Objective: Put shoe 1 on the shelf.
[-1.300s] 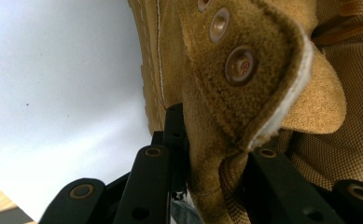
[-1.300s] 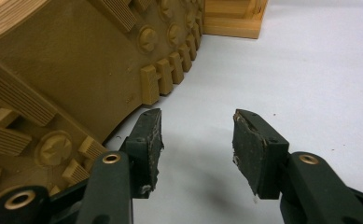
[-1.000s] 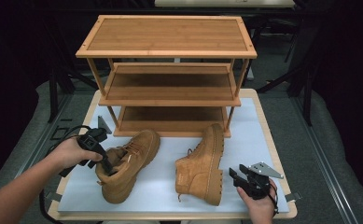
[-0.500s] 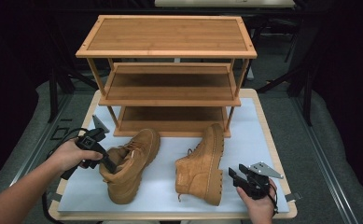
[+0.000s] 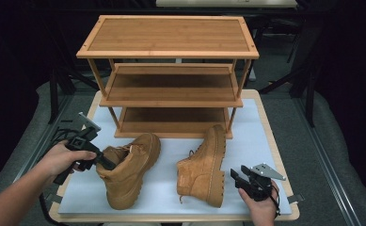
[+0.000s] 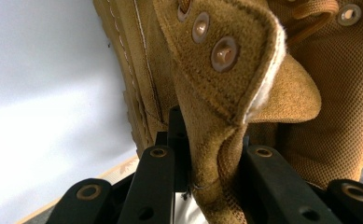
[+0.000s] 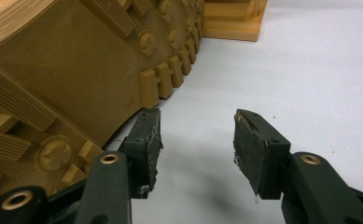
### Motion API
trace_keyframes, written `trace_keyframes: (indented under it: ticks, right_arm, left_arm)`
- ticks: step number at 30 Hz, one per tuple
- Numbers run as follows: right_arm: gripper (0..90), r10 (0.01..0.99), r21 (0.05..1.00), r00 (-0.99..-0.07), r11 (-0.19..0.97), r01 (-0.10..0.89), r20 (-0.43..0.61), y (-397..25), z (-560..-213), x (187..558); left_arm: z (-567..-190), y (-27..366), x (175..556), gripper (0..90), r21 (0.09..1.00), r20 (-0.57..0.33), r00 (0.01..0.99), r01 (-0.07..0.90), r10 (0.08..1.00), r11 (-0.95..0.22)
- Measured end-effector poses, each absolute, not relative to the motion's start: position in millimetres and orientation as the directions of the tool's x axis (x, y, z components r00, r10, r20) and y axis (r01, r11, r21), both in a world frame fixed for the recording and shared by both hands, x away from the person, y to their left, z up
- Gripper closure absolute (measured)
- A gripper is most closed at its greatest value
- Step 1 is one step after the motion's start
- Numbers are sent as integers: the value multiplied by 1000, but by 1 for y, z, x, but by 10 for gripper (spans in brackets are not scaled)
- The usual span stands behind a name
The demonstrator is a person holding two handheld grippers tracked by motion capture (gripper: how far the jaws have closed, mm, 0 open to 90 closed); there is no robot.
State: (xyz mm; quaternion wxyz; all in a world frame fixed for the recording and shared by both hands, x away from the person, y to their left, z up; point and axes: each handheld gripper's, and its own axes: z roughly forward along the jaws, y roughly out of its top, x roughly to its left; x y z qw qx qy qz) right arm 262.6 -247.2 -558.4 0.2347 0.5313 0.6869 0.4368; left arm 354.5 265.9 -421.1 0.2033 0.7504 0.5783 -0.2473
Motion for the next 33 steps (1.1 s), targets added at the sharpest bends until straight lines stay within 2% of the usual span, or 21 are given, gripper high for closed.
trace_keyframes:
  ticks: [17,25,33]
  right_arm:
    - [510,935,854,-324,50,518,142,-247,-558,263]
    - [510,938,850,-317,52,525,138,-249,-558,262]
    - [509,938,848,-319,53,528,139,-249,-559,263]
  left_arm:
    - [-380,269,345,794,65,-643,196,977,740,-202]
    - [-346,273,340,794,109,-636,214,976,741,-188]
    - [-319,278,335,797,110,-651,207,978,730,-179]
